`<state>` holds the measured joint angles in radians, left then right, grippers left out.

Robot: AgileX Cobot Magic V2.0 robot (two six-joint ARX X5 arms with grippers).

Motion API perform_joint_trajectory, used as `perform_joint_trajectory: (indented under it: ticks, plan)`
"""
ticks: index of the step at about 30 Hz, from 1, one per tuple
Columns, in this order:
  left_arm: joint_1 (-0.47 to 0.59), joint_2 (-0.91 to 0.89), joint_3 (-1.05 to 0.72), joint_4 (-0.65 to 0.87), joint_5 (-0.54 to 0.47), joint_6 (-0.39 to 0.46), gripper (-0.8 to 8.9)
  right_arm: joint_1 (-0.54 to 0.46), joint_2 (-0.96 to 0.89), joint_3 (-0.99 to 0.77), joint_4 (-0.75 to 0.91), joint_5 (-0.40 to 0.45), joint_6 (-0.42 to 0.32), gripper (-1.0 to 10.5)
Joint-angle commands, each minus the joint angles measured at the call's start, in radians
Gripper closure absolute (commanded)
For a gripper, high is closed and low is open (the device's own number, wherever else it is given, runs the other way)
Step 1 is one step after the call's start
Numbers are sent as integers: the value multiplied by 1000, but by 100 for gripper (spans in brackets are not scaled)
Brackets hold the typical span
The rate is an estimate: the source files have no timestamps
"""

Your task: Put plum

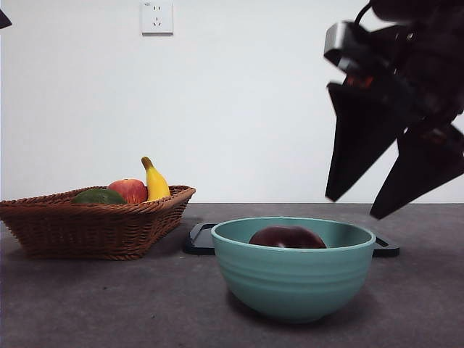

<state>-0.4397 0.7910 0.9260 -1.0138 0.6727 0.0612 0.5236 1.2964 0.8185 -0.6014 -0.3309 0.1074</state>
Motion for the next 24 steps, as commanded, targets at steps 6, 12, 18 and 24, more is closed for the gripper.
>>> perform_joint_trajectory:
  ticks: [6,12,18,24]
  plan:
    - [-6,5,13,9,6,9,409,53,105,2,71,60,20,749]
    - [-6,5,13,8,6,9,409,76,148,2,109,100,23,876]
    - [-6,5,13,9,6,9,409,76,147,3,119,98,24,939]
    - [-6,5,13,9,6,9,409,76,140,24,111,87,46,939]
